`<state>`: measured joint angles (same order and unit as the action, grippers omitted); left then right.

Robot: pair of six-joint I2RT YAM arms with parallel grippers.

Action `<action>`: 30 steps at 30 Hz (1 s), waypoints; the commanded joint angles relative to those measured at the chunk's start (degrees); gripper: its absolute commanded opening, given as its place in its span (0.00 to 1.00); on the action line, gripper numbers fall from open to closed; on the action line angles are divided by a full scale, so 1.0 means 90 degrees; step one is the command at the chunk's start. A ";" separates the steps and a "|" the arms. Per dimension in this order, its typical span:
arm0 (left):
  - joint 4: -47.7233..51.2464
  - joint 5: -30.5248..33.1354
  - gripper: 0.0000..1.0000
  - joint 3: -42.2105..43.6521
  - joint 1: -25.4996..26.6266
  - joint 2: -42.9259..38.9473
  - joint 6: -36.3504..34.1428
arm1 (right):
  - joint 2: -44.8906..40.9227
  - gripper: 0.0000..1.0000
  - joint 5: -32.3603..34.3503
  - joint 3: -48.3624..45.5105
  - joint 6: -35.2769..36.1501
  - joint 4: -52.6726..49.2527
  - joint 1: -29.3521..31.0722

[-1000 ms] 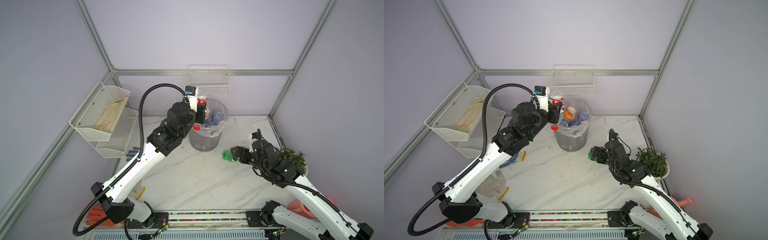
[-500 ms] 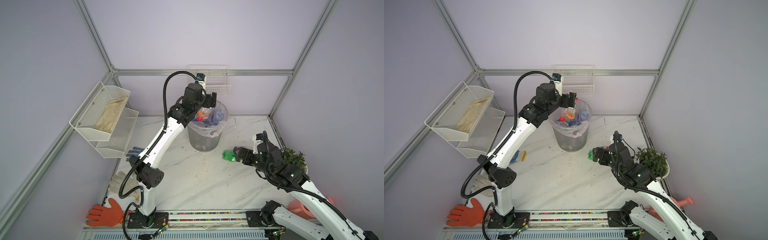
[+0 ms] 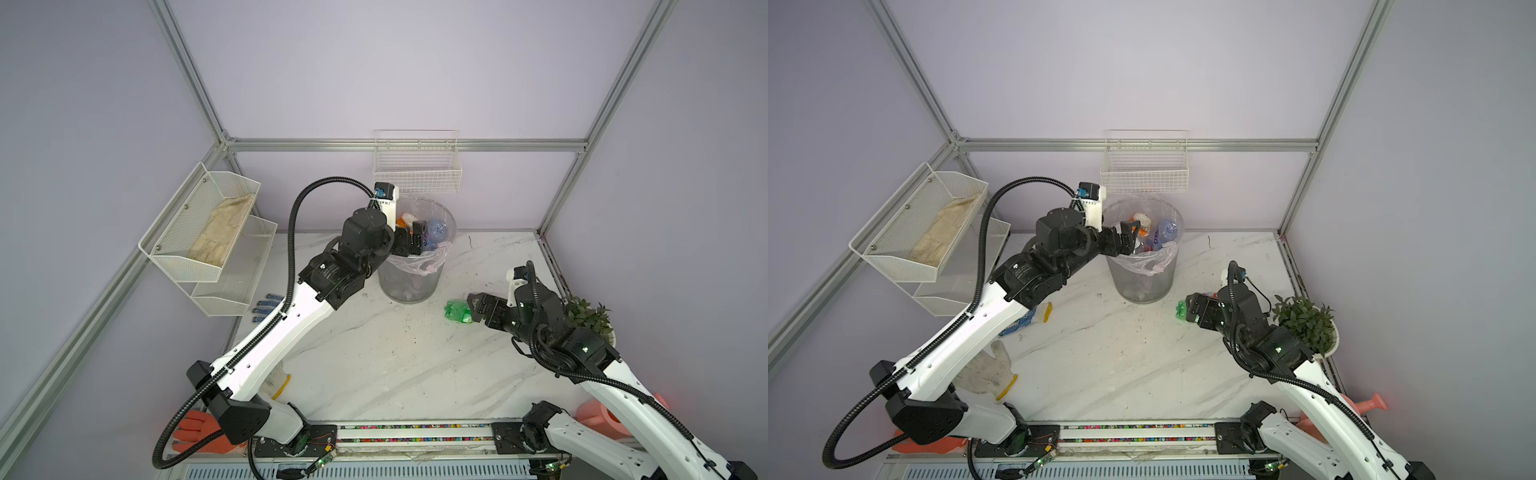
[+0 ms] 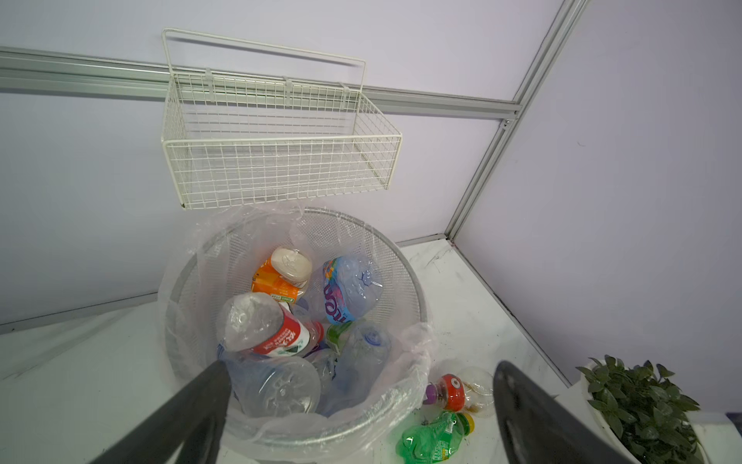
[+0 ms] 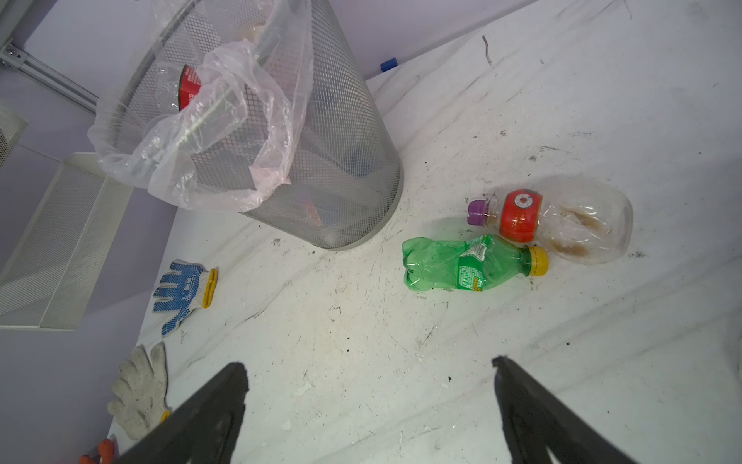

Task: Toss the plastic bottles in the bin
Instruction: 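Open the left gripper over the bin to drop the red-labelled bottle, then withdraw the left gripper while right gripper moves over the green bottle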

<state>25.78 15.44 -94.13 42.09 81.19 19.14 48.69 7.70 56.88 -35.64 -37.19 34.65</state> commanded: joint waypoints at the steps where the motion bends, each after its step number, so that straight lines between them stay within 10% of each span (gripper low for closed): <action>1: -0.0567 0.0280 1.00 0.0863 0.0100 -0.0532 0.0216 | 0.0089 0.97 0.0058 0.0186 -0.0292 -0.0127 -0.0023; 30: -0.0576 0.0451 1.00 0.4578 0.0314 -0.4021 0.0723 | 0.2383 0.97 -0.0367 0.0197 -0.3651 -0.0221 -0.0852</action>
<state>21.61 18.55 -55.51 44.71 47.48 23.68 69.67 5.65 58.59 -64.23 -37.17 28.62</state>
